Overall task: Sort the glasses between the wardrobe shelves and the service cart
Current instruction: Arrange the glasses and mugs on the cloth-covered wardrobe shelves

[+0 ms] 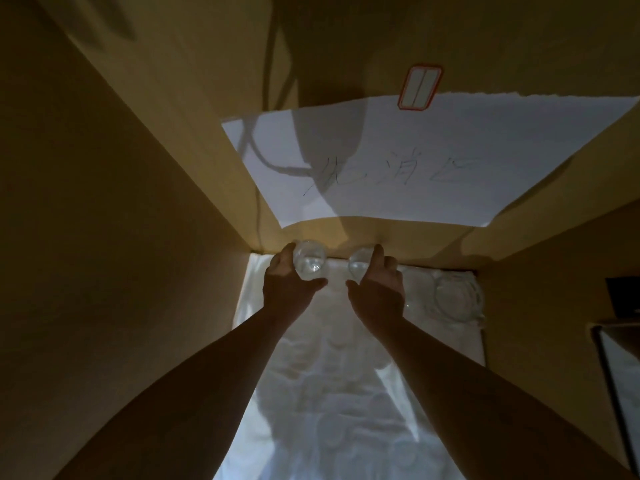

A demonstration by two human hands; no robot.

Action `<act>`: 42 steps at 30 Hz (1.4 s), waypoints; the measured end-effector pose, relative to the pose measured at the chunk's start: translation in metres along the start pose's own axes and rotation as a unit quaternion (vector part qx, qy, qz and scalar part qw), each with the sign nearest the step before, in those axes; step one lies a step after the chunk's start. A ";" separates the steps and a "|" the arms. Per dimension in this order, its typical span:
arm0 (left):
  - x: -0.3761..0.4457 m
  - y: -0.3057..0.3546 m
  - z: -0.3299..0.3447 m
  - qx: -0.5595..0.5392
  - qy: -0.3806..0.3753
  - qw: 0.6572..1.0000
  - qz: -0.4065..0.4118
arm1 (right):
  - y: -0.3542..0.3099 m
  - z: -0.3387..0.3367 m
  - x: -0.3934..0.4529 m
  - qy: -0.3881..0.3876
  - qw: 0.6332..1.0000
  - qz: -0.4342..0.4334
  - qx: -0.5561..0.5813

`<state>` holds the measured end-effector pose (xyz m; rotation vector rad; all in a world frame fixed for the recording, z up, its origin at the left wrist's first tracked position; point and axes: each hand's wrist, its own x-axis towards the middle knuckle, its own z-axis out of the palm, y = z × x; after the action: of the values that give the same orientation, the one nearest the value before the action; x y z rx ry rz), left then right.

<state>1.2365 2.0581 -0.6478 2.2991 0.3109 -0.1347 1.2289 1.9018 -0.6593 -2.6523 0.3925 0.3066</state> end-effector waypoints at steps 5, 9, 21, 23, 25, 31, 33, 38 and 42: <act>0.007 -0.004 0.007 -0.055 -0.012 0.998 -0.011 | 0.000 -0.001 0.000 -0.006 1.000 -0.018 -0.004; -0.009 -0.009 0.001 -0.011 0.052 0.998 0.019 | 0.006 -0.005 -0.018 0.017 0.999 -0.008 0.051; -0.097 0.047 -0.084 -0.057 0.058 0.997 0.013 | -0.013 -0.077 -0.088 0.008 0.985 0.027 0.173; -0.111 0.056 -0.100 -0.060 0.061 0.996 0.009 | -0.020 -0.093 -0.100 0.017 0.981 0.022 0.192; -0.125 0.065 -0.115 -0.058 0.061 0.996 0.008 | -0.025 -0.109 -0.115 0.031 0.980 0.014 0.194; -0.170 0.096 -0.163 -0.086 0.072 0.993 0.037 | -0.045 -0.161 -0.170 0.092 0.973 -0.009 0.212; -0.190 0.107 -0.182 -0.114 0.078 0.989 0.053 | -0.051 -0.181 -0.193 0.120 0.969 -0.022 0.216; -0.243 0.128 -0.231 -0.168 0.102 0.971 0.135 | -0.069 -0.232 -0.265 0.186 0.943 -0.028 0.275; -0.286 0.157 -0.274 -0.178 0.126 0.964 0.150 | -0.084 -0.275 -0.327 0.219 0.912 -0.033 0.345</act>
<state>1.0017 2.1053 -0.2951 1.9755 0.0992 0.3434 0.9912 1.9230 -0.2945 -1.9990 0.4438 -0.3976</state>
